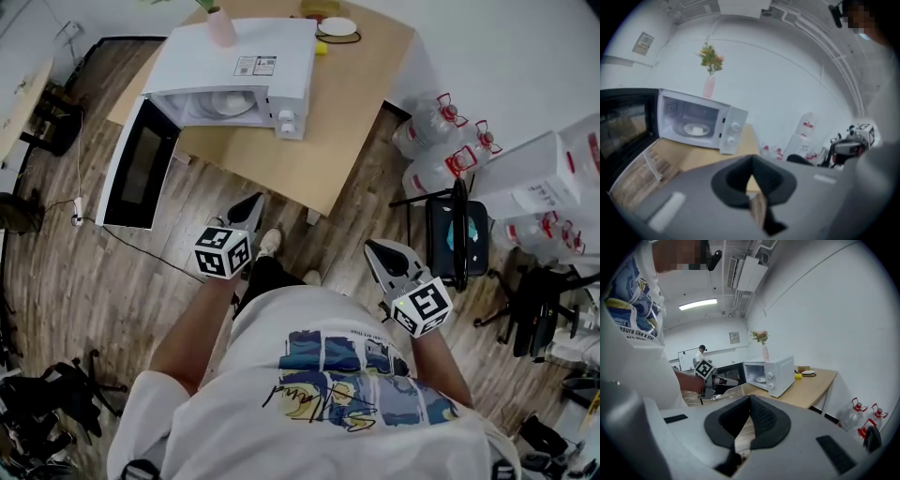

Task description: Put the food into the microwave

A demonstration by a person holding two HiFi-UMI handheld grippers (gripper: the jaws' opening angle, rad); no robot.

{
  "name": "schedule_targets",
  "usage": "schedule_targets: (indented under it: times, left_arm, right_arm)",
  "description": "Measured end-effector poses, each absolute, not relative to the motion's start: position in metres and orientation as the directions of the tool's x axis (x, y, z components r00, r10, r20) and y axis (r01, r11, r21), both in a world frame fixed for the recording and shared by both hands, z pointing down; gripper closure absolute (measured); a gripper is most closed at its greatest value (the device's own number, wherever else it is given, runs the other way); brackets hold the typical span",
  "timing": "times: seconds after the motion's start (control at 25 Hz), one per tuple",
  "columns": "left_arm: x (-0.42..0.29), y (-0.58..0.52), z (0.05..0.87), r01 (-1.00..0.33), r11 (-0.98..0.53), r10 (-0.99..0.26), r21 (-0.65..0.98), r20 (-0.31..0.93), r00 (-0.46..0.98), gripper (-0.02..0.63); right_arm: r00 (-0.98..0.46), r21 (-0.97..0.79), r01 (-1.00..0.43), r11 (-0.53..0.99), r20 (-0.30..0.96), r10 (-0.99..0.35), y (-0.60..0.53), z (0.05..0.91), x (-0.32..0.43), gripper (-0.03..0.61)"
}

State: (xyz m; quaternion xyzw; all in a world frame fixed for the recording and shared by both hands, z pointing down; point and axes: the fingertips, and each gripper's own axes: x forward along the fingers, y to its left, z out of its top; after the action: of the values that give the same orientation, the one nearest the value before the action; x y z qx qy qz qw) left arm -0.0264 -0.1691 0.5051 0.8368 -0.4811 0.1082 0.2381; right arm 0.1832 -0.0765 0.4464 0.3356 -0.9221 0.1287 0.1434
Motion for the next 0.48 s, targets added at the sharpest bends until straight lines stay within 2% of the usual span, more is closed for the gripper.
schedule_targets:
  times: [0.48]
  left_arm:
    - [-0.019,-0.124,0.470,-0.833,-0.480,-0.744,0.277,0.374,0.553,0.604]
  right_arm:
    - [-0.809,-0.153,-0.559,0.815,0.314,-0.496,-0.066,0.445,0.147,0.571]
